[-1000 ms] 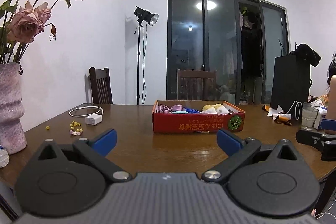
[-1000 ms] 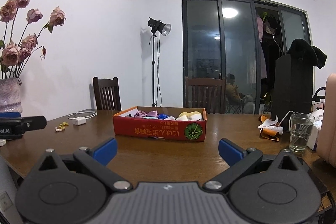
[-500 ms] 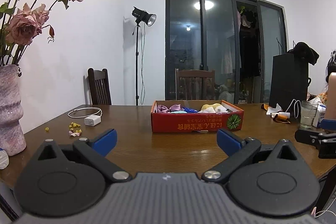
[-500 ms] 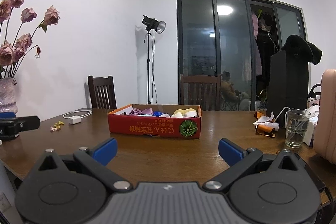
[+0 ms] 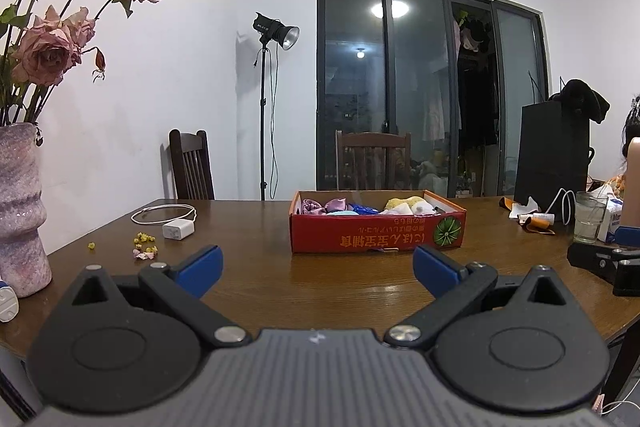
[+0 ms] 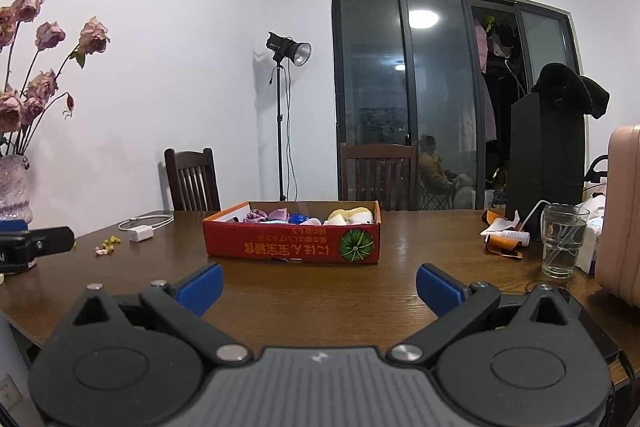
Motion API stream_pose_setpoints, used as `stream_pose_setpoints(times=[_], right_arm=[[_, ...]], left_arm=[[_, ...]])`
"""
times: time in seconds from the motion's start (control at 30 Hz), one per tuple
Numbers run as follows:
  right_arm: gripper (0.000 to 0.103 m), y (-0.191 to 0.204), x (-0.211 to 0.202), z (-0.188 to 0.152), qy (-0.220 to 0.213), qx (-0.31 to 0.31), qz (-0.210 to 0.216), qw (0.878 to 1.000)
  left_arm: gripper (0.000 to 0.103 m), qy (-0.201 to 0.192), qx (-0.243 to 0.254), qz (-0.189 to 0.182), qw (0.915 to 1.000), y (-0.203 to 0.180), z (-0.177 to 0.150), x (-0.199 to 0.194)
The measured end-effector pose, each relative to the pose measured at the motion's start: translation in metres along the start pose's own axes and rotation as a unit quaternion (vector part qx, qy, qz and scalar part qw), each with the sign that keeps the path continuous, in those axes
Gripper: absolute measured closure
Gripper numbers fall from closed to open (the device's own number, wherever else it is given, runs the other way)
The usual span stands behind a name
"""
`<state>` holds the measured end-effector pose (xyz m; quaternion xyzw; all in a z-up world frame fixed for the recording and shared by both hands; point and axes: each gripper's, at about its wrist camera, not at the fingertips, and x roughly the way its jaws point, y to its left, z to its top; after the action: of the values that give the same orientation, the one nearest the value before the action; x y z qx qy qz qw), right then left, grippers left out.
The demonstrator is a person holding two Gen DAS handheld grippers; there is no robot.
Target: Organize soft objects
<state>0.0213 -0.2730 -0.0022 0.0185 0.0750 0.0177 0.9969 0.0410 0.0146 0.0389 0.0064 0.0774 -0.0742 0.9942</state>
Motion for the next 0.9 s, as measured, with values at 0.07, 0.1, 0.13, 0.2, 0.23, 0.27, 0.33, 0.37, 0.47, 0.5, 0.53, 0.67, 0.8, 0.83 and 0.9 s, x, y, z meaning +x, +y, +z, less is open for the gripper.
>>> stream_pose_setpoints(times=[0.07,0.1,0.13,0.2,0.23,0.27,0.33,0.37,0.47,0.5,0.53,0.67,0.8,0.83,0.9], right_arm=[[0.000,0.0004,0.0001,-0.0005,0.001,-0.001,0.001,1.000],[0.000,0.0005,0.0002,-0.0008,0.000,-0.001,0.001,1.000],[0.000,0.0006,0.0004,-0.0007,0.001,-0.001,0.001,1.000],[0.000,0.0016,0.0006,-0.0010,0.002,-0.002,0.000,1.000],[0.000,0.0019,0.0007,-0.0015,0.002,-0.003,-0.001,1.000],[0.000,0.0023,0.0008,-0.0013,0.001,-0.004,-0.001,1.000],[0.000,0.0025,0.0010,-0.0013,0.003,-0.006,0.000,1.000],[0.000,0.0028,0.0009,-0.0013,0.002,-0.005,0.000,1.000],[0.000,0.0026,0.0010,-0.0013,0.002,-0.006,0.000,1.000],[0.000,0.0028,0.0010,-0.0013,0.002,-0.006,-0.001,1.000],[0.000,0.0030,0.0011,-0.0013,0.002,-0.005,-0.001,1.000],[0.000,0.0035,0.0012,-0.0014,0.002,-0.005,-0.001,1.000],[0.000,0.0042,0.0010,-0.0014,-0.003,-0.004,-0.002,1.000],[0.000,0.0043,0.0008,-0.0014,-0.003,-0.004,-0.002,1.000],[0.000,0.0039,0.0005,-0.0015,-0.004,-0.004,-0.002,1.000]], left_arm=[[0.000,0.000,0.000,0.000,1.0000,-0.0002,-0.0001,0.0002],[0.000,0.000,0.000,0.000,1.0000,0.0002,-0.0001,0.0002],[0.000,0.000,0.000,0.000,1.0000,0.0002,-0.0001,0.0004],[0.000,0.000,0.001,0.000,1.0000,0.0001,-0.0002,0.0003],[0.000,0.000,0.001,0.000,1.0000,0.0004,-0.0002,0.0003],[0.000,0.000,0.001,0.000,1.0000,0.0002,-0.0002,0.0004],[0.000,0.000,0.000,0.002,1.0000,0.0001,0.0004,0.0008],[0.000,0.000,0.000,0.002,1.0000,0.0007,0.0005,0.0008],[0.000,0.000,0.000,0.003,1.0000,-0.0001,0.0004,0.0006],[0.000,0.000,0.000,0.003,1.0000,0.0006,0.0005,0.0006],[0.000,0.000,0.000,0.003,1.0000,-0.0001,0.0004,0.0006],[0.000,-0.001,-0.001,0.003,1.0000,0.0001,0.0005,0.0006],[0.000,-0.003,-0.004,0.000,1.0000,0.0009,0.0011,-0.0003],[0.000,-0.004,-0.003,0.000,1.0000,-0.0002,0.0003,-0.0009],[0.000,-0.011,-0.001,0.004,0.9999,-0.0003,0.0003,-0.0016]])
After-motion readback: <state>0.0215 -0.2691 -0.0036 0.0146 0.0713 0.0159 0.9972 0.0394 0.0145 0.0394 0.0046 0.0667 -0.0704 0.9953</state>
